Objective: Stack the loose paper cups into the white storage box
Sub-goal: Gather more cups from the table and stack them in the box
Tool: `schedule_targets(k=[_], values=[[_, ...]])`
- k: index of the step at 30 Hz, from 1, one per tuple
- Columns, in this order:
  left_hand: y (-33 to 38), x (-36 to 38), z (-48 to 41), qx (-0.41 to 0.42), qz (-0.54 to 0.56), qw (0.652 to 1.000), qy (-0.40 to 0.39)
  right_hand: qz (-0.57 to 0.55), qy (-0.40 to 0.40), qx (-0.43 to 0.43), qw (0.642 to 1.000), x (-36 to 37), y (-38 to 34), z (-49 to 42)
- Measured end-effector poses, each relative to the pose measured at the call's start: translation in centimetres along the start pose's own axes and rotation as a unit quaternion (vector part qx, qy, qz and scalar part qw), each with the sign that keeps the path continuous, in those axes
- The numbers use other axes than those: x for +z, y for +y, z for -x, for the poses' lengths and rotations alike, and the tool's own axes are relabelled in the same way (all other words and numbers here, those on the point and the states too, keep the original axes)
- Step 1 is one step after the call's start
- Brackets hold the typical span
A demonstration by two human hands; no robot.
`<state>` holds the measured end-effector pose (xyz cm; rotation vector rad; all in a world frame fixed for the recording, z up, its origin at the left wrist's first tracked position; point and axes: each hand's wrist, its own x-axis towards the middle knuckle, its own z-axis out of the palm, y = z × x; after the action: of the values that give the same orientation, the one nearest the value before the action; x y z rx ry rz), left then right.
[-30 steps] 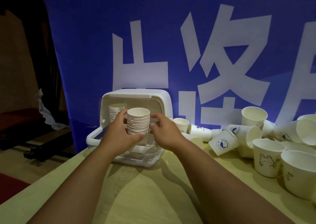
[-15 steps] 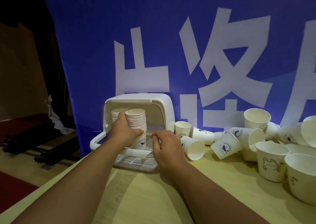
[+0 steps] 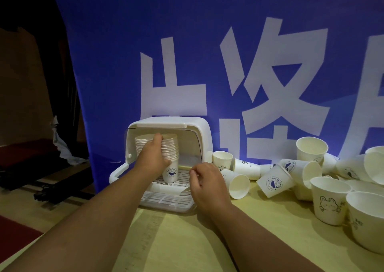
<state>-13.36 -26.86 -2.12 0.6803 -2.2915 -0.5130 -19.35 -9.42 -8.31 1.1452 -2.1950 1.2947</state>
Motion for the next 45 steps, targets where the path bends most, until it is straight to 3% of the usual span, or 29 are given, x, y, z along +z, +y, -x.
schedule_targets(k=[5, 12, 20, 25, 29, 36, 45], values=[[0.4, -0.2, 1.5, 0.001, -0.009, 1.000, 0.003, -0.002, 0.007, 0.014, 1.000, 0.0, 0.2, 0.0], [2.6, -1.7, 6.9, 0.020, -0.039, 0.999, -0.017, -0.087, 0.070, 0.133, 0.985, -2.0, -0.3, 0.9], [6.3, -1.6, 12.6, 0.034, -0.026, 0.998, -0.052, -0.046, 0.039, 0.229, 0.971, -9.1, 0.3, 6.0], [10.4, -1.1, 17.4, 0.016, 0.051, 0.997, -0.058, 0.012, -0.013, 0.240, 0.971, -15.7, 1.3, 10.4], [14.0, 0.1, 21.5, 0.022, 0.105, 0.988, -0.108, 0.033, -0.052, 0.264, 0.963, -20.7, 1.5, 14.7], [21.4, 2.8, 28.0, 0.078, 0.135, 0.968, -0.197, 0.066, -0.013, 0.294, 0.953, -28.4, 2.1, 21.3], [28.3, 6.6, 33.8, 0.101, 0.182, 0.923, -0.324, 0.214, 0.041, 0.331, 0.918, -37.2, 5.0, 27.6]])
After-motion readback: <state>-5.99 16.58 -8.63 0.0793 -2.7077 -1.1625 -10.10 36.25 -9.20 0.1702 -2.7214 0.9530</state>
